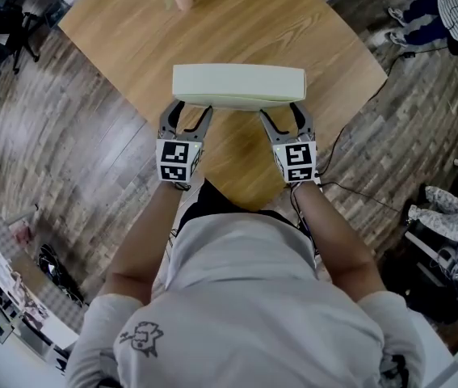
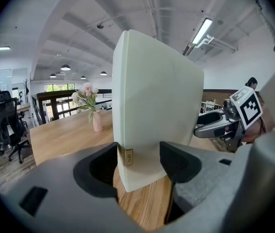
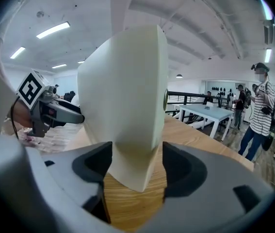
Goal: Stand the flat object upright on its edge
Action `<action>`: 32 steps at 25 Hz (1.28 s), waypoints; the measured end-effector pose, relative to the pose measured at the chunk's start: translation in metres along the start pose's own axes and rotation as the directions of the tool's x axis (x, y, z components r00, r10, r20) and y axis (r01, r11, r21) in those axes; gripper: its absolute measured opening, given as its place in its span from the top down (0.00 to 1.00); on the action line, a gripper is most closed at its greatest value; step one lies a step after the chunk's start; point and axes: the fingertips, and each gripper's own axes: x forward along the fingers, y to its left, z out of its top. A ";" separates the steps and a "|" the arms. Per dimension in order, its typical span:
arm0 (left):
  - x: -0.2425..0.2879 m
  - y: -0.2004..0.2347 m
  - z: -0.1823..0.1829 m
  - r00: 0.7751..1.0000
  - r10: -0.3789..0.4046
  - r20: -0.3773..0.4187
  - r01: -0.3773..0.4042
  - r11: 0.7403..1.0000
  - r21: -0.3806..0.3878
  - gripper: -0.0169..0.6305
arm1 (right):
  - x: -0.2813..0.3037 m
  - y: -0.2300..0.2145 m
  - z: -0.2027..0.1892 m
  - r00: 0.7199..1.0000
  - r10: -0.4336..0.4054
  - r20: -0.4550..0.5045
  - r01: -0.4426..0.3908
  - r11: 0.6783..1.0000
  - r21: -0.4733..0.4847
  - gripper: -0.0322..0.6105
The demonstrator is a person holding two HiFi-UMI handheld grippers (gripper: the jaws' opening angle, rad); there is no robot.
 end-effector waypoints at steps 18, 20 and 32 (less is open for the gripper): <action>-0.087 -0.048 0.020 0.994 0.026 0.102 -0.021 0.999 -0.048 0.56 | -0.085 0.023 0.021 0.991 0.086 0.099 -0.084 0.996 -0.031 0.54; -0.097 -0.054 0.027 0.992 0.026 0.125 -0.019 0.998 -0.052 0.56 | -0.096 0.027 0.024 0.989 0.103 0.110 -0.100 0.995 -0.032 0.58; -0.169 -0.104 0.074 0.962 -0.070 0.264 0.061 0.997 0.043 0.96 | -0.150 0.059 0.060 0.955 0.207 0.212 -0.201 0.978 -0.048 0.94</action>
